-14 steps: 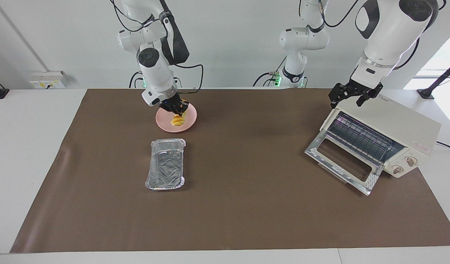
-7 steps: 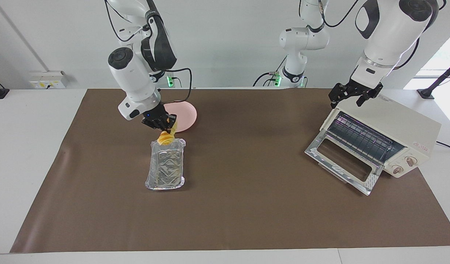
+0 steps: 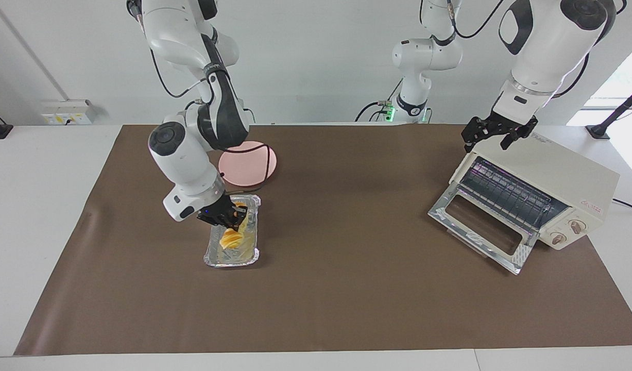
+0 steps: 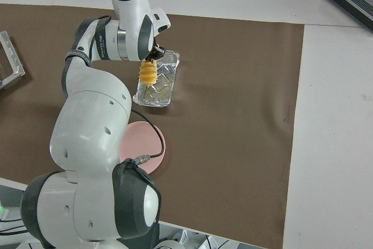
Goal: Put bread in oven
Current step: 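Carry the bread with the right gripper and lower it into the foil tray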
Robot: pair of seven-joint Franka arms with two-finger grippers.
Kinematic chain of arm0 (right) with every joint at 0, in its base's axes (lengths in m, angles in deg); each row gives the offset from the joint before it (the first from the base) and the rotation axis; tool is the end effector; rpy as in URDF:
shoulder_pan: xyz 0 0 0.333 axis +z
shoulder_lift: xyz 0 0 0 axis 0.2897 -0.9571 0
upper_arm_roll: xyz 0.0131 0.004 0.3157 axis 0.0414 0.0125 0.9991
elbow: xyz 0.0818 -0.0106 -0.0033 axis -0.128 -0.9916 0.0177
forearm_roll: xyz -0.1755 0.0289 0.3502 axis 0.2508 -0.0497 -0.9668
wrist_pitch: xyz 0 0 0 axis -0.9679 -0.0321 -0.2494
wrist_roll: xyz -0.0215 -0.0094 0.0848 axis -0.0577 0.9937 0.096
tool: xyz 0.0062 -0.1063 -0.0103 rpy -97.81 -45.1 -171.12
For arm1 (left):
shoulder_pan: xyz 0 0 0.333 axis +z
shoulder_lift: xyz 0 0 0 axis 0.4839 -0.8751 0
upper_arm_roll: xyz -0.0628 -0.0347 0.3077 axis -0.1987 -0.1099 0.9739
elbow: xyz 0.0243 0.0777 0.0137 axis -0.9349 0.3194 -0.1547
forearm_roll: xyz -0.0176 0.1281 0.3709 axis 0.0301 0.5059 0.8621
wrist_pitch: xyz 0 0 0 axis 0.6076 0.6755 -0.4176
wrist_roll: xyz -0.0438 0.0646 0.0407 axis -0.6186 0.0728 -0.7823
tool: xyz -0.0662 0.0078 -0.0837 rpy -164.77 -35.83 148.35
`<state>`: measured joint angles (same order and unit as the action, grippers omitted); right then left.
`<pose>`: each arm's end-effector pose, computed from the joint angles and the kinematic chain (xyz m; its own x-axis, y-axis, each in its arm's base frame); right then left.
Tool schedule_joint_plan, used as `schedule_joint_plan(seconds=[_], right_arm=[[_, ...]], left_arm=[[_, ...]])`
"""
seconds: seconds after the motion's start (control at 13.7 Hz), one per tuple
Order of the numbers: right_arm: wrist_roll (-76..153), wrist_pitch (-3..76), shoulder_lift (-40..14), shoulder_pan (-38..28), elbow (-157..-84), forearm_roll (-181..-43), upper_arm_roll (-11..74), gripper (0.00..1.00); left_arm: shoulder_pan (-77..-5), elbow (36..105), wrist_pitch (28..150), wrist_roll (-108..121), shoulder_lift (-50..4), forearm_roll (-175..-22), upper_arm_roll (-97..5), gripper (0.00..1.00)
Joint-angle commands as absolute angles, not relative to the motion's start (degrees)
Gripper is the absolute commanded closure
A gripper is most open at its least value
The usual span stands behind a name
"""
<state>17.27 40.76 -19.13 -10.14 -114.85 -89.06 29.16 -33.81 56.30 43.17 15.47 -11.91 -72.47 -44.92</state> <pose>0.6468 0.1340 0.3777 0.9953 -0.0967 0.0013 -0.0953 -0.9835 -0.1535 0.5455 -0.0641 0.5964 0.9995 -0.0037 -0.0303 -0.0043 -0.9998 -0.0185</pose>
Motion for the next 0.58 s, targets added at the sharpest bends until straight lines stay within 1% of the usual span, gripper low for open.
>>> schedule_joint_plan(seconds=[0.0,0.37,0.51], right_arm=[[18.34,42.67,-18.97,-10.16,-118.45,-88.68,29.58,1.00],[22.99,51.80,-18.18,-10.07,-125.57,-88.59,29.58,1.00],[23.08,52.16,-18.18,-10.07,-125.85,-88.59,29.58,1.00]], left_arm=[[-33.34,56.61,42.86,15.96,-11.72,-72.93,-45.06,0.00],[-33.34,56.53,42.86,15.96,-11.72,-72.93,-45.06,0.00],[-33.34,56.61,42.86,15.96,-11.72,-72.93,-45.06,0.00]])
